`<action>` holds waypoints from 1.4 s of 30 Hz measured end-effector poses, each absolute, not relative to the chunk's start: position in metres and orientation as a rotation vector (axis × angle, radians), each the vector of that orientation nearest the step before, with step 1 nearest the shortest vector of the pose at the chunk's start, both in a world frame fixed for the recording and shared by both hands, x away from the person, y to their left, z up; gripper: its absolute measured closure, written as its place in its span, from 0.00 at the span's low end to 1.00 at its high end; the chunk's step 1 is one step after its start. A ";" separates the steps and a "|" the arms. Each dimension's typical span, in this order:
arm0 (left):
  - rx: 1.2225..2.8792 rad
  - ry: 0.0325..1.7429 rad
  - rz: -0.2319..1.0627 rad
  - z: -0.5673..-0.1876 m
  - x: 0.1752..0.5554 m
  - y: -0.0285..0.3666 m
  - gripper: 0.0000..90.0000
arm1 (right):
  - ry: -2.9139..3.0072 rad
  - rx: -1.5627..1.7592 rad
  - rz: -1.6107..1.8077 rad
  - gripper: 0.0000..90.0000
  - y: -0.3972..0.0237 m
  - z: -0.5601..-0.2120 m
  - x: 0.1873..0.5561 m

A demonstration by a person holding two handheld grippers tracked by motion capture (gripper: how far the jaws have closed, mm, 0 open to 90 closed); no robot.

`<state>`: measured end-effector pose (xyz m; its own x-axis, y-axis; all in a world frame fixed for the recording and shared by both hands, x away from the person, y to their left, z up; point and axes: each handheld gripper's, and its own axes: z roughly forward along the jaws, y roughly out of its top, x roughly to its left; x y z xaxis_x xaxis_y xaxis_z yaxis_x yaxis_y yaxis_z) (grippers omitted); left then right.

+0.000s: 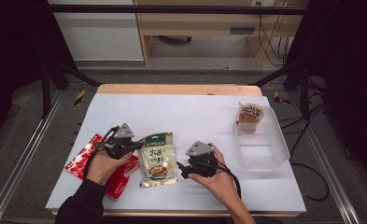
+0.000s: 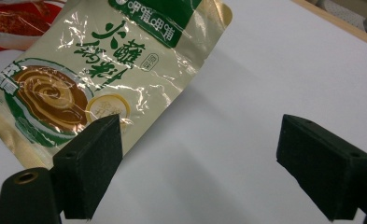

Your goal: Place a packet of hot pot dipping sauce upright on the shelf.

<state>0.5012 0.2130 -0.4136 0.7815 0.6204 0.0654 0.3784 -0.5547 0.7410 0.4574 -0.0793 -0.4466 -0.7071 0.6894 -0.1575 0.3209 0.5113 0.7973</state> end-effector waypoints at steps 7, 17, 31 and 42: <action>2.205 0.641 0.448 -0.387 0.486 0.204 1.00 | 2.314 0.765 1.111 0.19 -0.082 -0.420 0.461; 2.211 0.531 0.450 -0.366 0.471 0.195 1.00 | 2.416 0.642 1.034 0.24 -0.073 -0.383 0.475; 2.207 0.475 0.441 -0.359 0.467 0.194 1.00 | 2.626 0.510 1.030 0.65 -0.052 -0.381 0.496; 2.187 0.530 0.420 -0.363 0.470 0.201 0.86 | 2.661 0.413 1.026 1.00 -0.049 -0.375 0.492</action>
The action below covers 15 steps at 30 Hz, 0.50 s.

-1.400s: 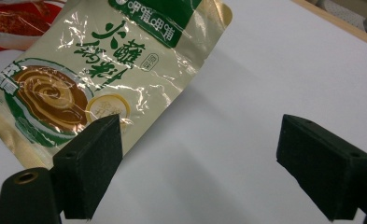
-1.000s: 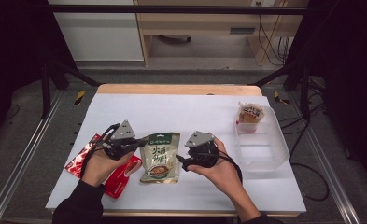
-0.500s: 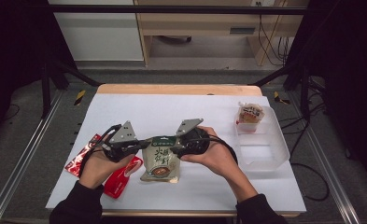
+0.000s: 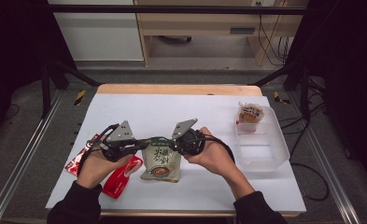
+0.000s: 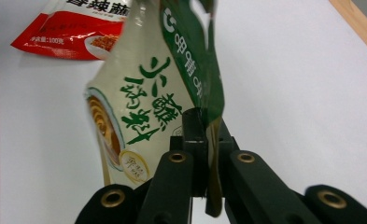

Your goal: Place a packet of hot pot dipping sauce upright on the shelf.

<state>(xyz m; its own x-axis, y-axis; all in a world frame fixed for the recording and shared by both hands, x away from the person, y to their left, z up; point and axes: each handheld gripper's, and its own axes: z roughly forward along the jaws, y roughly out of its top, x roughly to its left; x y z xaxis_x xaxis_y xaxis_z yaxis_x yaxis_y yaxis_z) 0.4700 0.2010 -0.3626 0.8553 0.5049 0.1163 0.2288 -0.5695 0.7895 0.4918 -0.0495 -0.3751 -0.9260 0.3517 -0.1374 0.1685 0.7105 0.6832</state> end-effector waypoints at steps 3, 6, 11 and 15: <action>2.166 0.561 0.411 -0.364 0.472 0.207 0.69 | 2.652 0.401 0.983 1.00 -0.049 -0.373 0.491; 2.159 0.575 0.419 -0.364 0.472 0.212 0.56 | 2.633 0.398 1.013 1.00 -0.052 -0.370 0.492; 2.163 0.597 0.436 -0.368 0.475 0.219 0.46 | 2.614 0.395 0.997 1.00 -0.055 -0.363 0.493; 2.173 0.614 0.443 -0.372 0.478 0.223 0.39 | 2.600 0.389 1.003 1.00 -0.060 -0.357 0.495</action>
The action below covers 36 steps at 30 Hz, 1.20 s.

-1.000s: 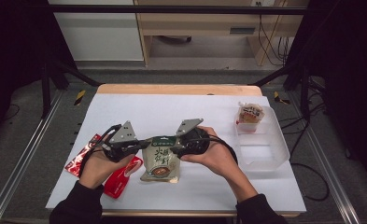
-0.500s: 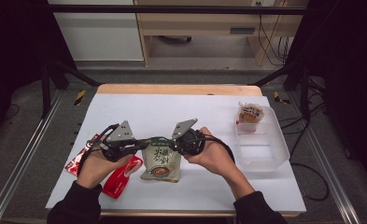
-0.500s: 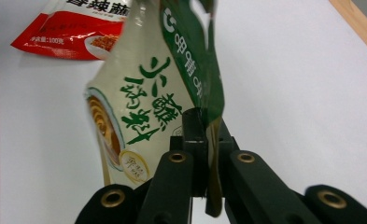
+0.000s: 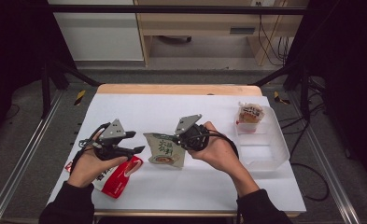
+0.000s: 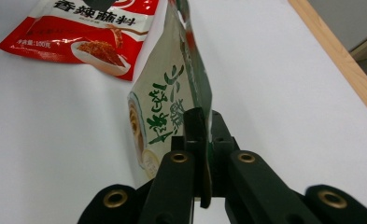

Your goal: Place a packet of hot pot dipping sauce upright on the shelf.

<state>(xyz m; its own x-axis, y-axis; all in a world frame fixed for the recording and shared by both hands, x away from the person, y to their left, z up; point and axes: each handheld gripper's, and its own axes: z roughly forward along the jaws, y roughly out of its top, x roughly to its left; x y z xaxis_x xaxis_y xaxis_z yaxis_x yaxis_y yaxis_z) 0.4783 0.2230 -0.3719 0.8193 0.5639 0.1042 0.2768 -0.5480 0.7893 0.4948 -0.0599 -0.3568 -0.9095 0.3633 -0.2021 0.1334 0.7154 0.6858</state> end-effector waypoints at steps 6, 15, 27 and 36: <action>2.195 0.648 0.464 -0.377 0.482 0.228 0.29 | 2.578 0.387 0.990 1.00 -0.068 -0.352 0.498; 2.212 0.701 0.481 -0.387 0.487 0.233 0.18 | 2.535 0.412 1.011 1.00 -0.092 -0.342 0.498; 2.201 0.733 0.476 -0.387 0.487 0.238 0.13 | 2.463 0.435 1.040 1.00 -0.122 -0.321 0.497; 2.212 0.754 0.462 -0.394 0.489 0.242 0.12 | 2.402 0.461 1.050 1.00 -0.146 -0.301 0.494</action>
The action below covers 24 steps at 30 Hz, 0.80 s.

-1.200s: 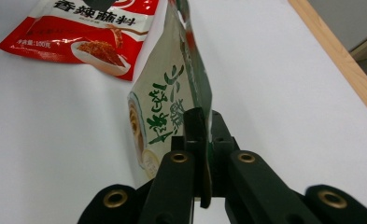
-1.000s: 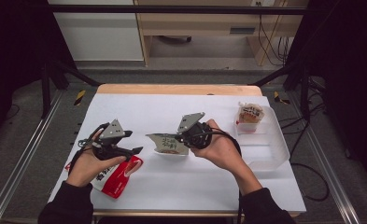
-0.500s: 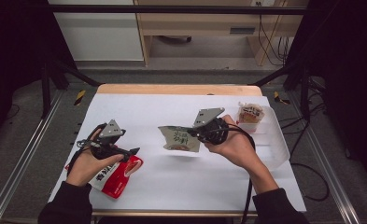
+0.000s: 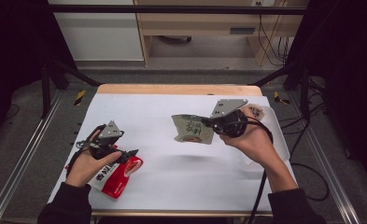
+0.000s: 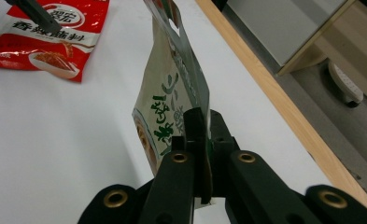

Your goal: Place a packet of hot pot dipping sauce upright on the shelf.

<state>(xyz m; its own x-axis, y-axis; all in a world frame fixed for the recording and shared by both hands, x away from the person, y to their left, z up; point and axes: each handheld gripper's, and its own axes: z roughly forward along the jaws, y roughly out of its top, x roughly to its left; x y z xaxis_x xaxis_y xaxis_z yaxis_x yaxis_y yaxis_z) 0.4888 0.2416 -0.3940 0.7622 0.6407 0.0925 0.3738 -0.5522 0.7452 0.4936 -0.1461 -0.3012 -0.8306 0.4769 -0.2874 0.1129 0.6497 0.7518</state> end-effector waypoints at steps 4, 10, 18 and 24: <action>2.207 0.762 0.456 -0.395 0.489 0.245 0.12 | 2.370 0.485 1.058 1.00 -0.157 -0.294 0.493; 2.205 0.778 0.453 -0.398 0.491 0.250 0.11 | 2.339 0.509 1.059 1.00 -0.172 -0.287 0.494; 2.198 0.793 0.449 -0.399 0.492 0.254 0.12 | 2.297 0.554 1.068 1.00 -0.193 -0.278 0.497; 2.195 0.810 0.441 -0.400 0.494 0.259 0.11 | 2.259 0.586 1.082 1.00 -0.208 -0.273 0.500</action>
